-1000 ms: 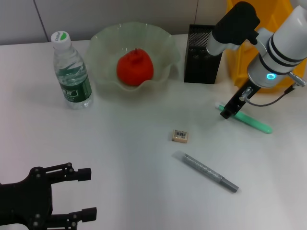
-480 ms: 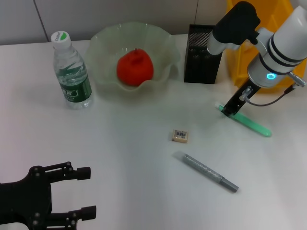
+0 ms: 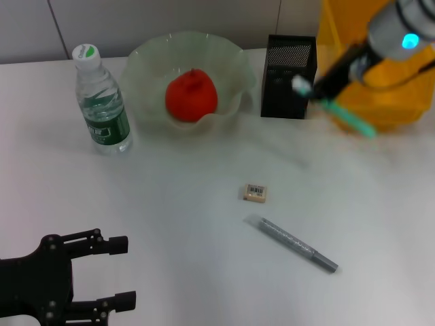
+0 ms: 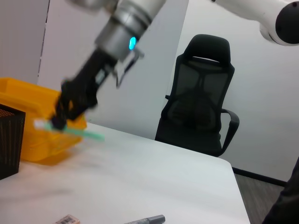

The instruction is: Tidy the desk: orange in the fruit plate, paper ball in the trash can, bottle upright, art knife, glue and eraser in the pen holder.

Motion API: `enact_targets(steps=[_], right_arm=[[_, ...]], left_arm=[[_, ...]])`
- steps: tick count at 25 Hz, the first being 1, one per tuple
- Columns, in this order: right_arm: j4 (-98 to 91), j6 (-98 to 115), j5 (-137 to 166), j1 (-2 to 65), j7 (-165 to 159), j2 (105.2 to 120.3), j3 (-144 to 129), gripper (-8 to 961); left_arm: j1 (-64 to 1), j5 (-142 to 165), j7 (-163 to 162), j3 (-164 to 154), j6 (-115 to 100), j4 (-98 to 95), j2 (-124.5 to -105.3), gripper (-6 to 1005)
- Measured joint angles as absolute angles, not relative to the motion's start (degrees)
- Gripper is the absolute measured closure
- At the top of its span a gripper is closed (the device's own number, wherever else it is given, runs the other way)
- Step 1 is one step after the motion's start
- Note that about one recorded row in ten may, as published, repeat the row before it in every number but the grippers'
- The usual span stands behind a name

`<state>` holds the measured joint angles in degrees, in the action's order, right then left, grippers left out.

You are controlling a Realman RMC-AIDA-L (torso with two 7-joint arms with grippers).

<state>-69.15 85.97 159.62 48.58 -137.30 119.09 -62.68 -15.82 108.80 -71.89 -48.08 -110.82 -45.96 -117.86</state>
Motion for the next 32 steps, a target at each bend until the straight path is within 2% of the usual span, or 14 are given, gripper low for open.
enact_targets(steps=[1, 6, 10, 21, 32], right_arm=[[-75.51, 86.75, 158.17, 47.48, -137.56, 119.01, -62.55, 797], [-84.05, 83.86, 150.59, 44.56, -133.76, 118.92, -60.59, 796], [-84.56, 79.7, 141.79, 41.87, -127.19, 118.95, -59.24, 796], [-71.55, 65.1, 122.89, 36.86, -100.44, 118.75, -58.32, 795], [-56.23, 61.62, 108.97, 37.57, -76.98, 118.27, -51.99, 795]], left_arm=[[-15.82, 108.8, -71.89, -48.08, -110.82, -45.96, -117.86, 216], [-15.9, 108.8, -71.89, -47.99, -110.82, -45.92, -117.85, 216], [-15.86, 108.8, -71.7, -47.94, -110.73, -45.58, -117.86, 216], [-15.92, 108.81, -71.9, -47.9, -110.32, -45.53, -117.91, 217], [-15.93, 108.42, -71.9, -47.9, -110.15, -45.52, -118.14, 216]])
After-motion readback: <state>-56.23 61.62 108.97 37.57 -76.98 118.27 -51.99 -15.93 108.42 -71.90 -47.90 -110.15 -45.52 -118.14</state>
